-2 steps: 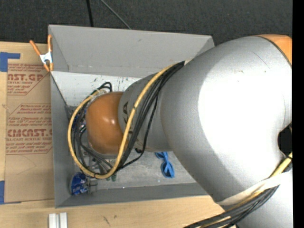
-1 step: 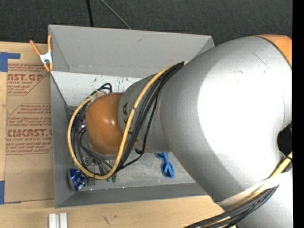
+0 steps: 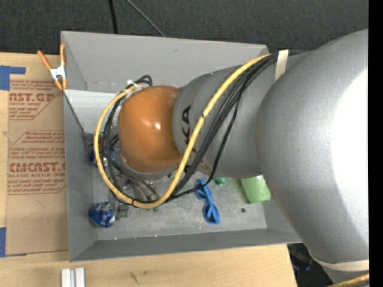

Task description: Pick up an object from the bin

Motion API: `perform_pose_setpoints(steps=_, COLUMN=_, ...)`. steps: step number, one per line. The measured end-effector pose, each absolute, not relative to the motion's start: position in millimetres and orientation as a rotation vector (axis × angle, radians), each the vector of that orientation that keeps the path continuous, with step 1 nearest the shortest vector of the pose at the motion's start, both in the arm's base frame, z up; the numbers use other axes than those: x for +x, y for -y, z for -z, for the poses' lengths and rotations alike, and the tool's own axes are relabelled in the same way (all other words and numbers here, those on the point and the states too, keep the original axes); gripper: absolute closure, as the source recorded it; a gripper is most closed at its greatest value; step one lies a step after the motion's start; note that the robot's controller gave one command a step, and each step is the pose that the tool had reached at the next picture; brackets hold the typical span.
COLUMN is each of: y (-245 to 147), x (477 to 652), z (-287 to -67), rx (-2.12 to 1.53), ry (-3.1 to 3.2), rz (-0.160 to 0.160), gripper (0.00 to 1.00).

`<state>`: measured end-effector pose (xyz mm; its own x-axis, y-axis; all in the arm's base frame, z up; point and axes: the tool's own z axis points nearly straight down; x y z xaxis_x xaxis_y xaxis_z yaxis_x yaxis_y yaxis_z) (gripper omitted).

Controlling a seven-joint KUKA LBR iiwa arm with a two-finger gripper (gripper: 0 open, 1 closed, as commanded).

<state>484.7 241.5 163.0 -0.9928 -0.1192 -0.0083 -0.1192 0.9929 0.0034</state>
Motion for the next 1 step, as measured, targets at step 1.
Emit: perform_pose_setpoints(steps=1, y=-240.8, x=483.0, z=-158.5, rx=-0.188, ry=-3.135, rz=-0.002, gripper=0.0)
